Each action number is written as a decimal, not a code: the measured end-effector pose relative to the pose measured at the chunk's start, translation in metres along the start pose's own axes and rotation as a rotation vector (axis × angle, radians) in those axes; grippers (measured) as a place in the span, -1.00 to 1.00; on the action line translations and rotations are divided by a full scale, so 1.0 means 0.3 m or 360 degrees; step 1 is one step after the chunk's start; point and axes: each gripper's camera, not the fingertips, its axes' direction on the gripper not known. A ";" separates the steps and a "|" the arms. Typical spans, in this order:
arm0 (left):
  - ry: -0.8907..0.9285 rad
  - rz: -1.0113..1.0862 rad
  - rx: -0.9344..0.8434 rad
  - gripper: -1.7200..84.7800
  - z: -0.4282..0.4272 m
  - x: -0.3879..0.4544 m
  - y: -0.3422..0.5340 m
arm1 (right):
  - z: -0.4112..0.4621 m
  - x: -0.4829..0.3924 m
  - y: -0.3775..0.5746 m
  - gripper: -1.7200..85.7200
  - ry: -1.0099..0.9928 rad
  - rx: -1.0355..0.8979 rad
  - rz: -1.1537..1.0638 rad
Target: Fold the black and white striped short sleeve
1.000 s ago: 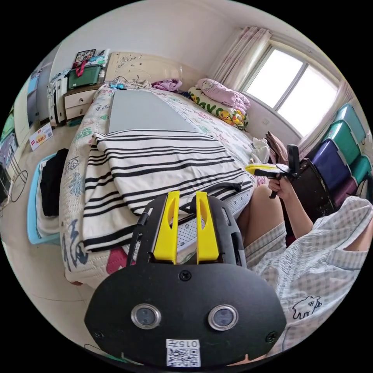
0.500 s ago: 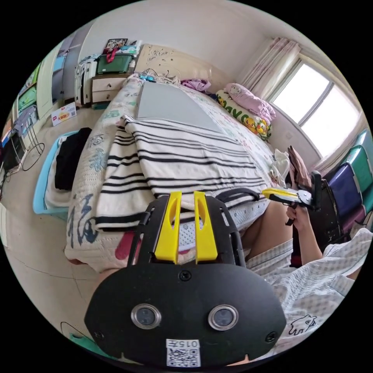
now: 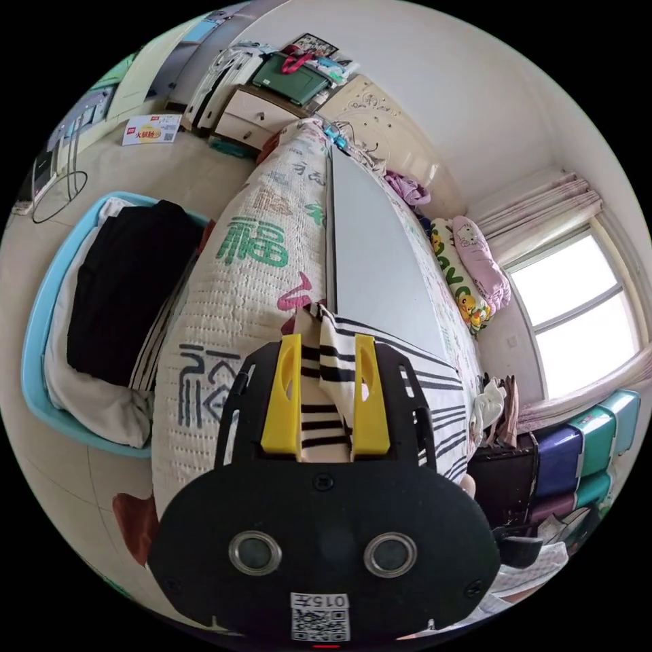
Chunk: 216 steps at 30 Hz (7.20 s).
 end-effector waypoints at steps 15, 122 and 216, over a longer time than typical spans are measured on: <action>-0.0107 0.0149 -0.0028 -0.97 0.149 -0.137 -0.048 | -0.050 0.034 -0.029 -0.97 -0.0066 0.0013 0.0070; -0.0580 0.1050 -0.0514 -0.68 2.690 0.633 1.013 | -1.646 0.861 0.546 -0.74 -0.0302 0.0006 0.0844; -0.0007 0.0736 -0.0281 -0.92 1.046 0.232 0.240 | -0.587 0.462 0.258 -0.97 -0.0644 0.0290 0.0708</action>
